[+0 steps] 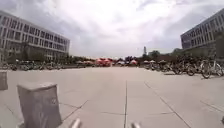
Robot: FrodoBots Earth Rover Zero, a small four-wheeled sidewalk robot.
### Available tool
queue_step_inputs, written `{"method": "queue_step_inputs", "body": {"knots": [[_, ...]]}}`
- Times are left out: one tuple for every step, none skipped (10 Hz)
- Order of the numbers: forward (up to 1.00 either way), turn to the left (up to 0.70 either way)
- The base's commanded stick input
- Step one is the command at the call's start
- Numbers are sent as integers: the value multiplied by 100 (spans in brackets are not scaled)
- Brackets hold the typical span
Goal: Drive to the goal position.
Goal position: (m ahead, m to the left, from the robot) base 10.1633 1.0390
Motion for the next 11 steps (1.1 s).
{"method": "queue_step_inputs", "body": {"knots": [[85, -32], [85, -10], [85, -1], [85, 0], [85, 0], [85, 0], [85, 0], [85, 0], [85, 0], [85, 0], [85, 0]]}}
